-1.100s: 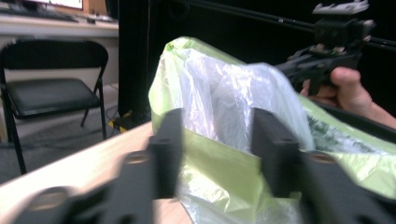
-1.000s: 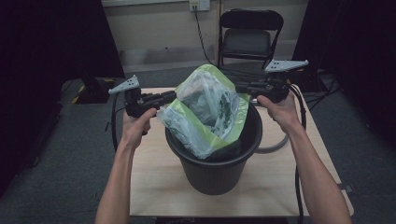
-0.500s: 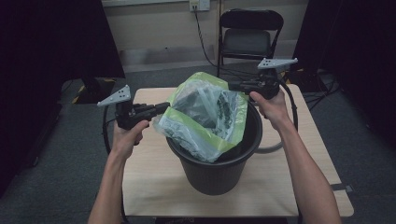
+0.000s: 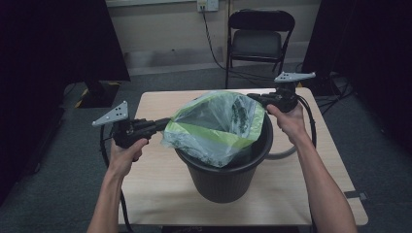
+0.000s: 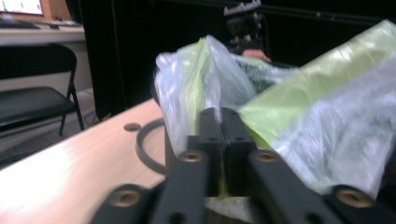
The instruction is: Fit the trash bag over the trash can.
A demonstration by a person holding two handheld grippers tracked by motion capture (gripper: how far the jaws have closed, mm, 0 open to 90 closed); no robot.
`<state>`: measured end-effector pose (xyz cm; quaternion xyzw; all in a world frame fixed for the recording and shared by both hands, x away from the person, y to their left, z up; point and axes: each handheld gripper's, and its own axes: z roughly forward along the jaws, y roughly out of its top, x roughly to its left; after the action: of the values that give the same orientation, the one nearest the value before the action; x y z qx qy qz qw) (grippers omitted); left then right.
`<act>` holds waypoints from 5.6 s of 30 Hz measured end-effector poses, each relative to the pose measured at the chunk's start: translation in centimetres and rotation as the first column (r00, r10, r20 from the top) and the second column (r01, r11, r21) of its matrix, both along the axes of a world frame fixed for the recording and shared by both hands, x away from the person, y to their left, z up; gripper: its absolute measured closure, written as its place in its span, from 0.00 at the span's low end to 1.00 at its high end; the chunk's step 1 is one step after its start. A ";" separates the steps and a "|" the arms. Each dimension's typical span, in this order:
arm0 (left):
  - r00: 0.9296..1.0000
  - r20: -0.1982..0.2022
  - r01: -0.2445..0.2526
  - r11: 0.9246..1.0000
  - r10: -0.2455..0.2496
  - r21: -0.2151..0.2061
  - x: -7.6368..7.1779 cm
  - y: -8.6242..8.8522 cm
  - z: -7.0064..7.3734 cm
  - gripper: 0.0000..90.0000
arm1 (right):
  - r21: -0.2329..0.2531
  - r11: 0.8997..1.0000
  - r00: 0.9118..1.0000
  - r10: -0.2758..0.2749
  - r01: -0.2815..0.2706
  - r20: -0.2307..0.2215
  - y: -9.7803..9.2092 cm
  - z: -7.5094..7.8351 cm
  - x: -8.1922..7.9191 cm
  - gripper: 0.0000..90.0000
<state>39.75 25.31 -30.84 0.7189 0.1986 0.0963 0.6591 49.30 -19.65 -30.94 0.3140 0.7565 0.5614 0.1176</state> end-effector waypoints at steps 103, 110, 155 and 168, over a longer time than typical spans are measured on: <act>0.997 -0.074 0.012 0.999 -0.015 -0.041 4.0 -2.5 0.3 0.79 | 0.005 1.000 0.995 -0.013 0.012 0.094 1.0 3.4 -2.1 0.62; 0.998 -0.049 0.025 1.000 -0.025 -0.006 1.7 -1.5 0.8 0.78 | -0.006 1.000 0.996 0.006 -0.005 0.090 1.1 3.7 -2.3 0.56; 0.996 -0.077 -0.056 0.998 0.053 -0.040 4.0 -4.0 0.0 0.70 | 0.077 0.996 0.999 -0.040 0.039 0.011 -1.3 -0.5 0.5 1.00; 0.996 -0.084 -0.032 0.996 0.025 -0.082 2.3 -2.3 -0.3 0.72 | 0.066 0.997 0.998 -0.042 0.046 -0.056 -0.8 -5.2 0.5 1.00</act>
<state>42.09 22.96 -31.12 0.6914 0.2397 0.0673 0.6782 49.83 -20.48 -36.12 0.3494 0.7330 0.5753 0.0985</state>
